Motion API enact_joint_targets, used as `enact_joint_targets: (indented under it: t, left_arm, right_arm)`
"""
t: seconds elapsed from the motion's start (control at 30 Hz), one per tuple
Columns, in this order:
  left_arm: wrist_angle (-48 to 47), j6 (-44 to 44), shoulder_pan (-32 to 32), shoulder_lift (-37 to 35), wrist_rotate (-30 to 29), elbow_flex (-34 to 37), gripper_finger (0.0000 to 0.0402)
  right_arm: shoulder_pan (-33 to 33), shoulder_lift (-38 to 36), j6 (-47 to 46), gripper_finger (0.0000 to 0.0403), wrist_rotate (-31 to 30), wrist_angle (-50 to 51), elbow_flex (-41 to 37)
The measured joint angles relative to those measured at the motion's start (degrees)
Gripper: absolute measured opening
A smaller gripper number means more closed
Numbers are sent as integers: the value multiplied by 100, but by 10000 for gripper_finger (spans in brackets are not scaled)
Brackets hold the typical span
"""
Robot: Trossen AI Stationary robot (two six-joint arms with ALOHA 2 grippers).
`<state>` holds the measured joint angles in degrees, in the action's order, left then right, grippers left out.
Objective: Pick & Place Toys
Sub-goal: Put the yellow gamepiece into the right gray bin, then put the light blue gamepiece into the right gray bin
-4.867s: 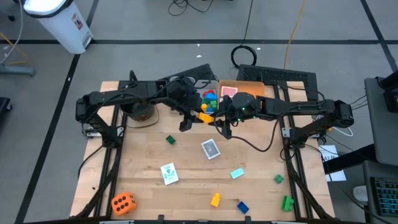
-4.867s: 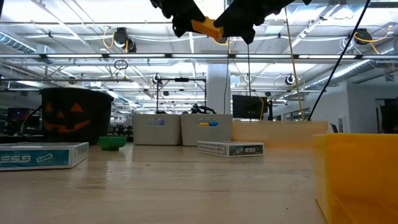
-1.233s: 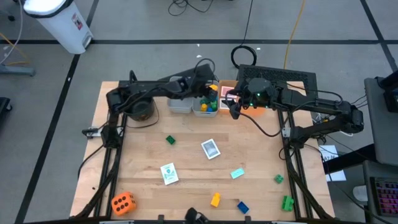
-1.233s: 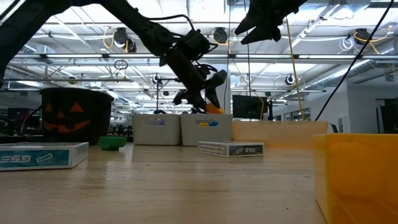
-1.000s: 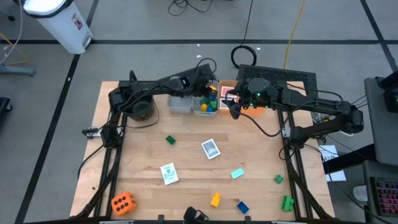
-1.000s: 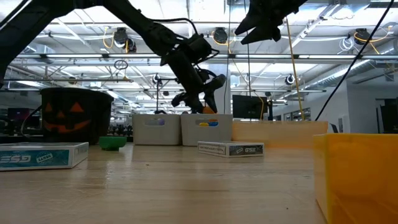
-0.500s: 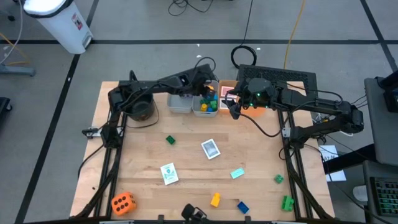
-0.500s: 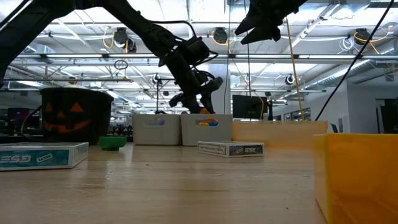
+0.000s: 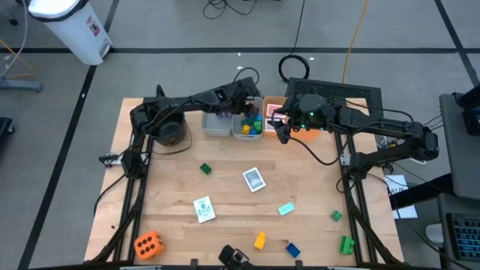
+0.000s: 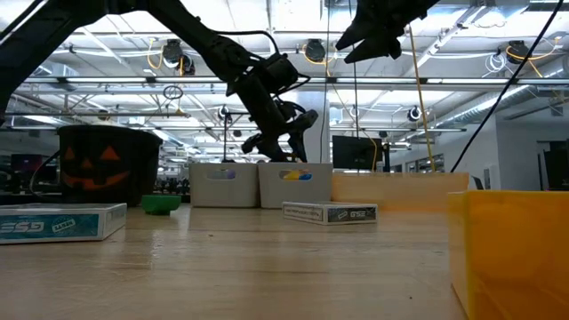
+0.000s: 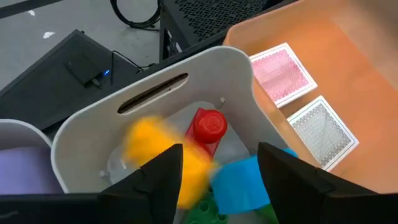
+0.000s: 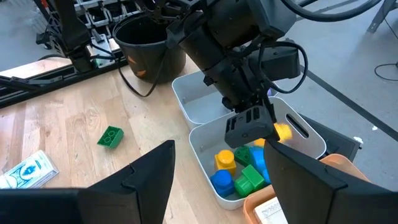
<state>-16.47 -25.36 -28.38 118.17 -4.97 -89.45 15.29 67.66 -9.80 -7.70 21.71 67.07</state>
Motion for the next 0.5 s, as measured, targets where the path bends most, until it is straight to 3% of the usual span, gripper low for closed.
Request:
enact_joint_targets:
  t: [0.2, 0.5]
  left_arm:
    - [19, -36, -16, -44, 94, 1, 227]
    - [-15, 119, -44, -641, 1246, 2, 229]
  right_arm:
    - [0, 0, 2, 238, 1, 0, 0]
    - [-2, 0, 257, 238, 20, 0, 0]
